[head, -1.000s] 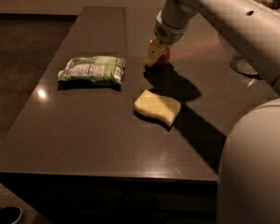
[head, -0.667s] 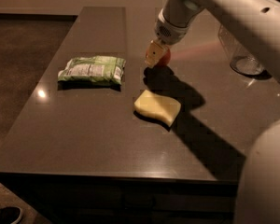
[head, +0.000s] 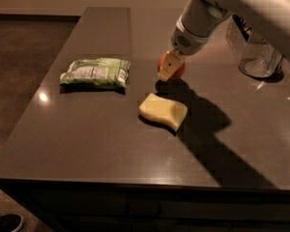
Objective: Move apple near sponge
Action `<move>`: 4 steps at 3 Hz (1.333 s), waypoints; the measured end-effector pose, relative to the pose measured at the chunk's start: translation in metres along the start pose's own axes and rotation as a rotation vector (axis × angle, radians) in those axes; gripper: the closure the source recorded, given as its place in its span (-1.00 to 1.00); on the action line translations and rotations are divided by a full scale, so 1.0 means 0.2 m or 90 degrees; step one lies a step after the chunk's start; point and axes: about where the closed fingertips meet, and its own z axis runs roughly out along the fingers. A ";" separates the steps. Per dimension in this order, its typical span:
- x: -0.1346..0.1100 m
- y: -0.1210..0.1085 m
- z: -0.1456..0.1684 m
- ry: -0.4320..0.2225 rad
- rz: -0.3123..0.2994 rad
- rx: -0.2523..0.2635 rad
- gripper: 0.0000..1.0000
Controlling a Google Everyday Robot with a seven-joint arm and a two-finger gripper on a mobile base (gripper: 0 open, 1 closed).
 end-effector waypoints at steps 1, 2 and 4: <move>0.09 0.03 -0.02 0.002 0.007 0.000 0.65; 0.22 0.08 -0.05 0.001 0.029 -0.002 0.03; 0.33 0.14 -0.03 0.003 0.059 -0.031 -0.92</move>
Offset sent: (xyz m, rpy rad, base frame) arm -0.0524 -0.0424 -0.0111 0.0269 0.0100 -0.0679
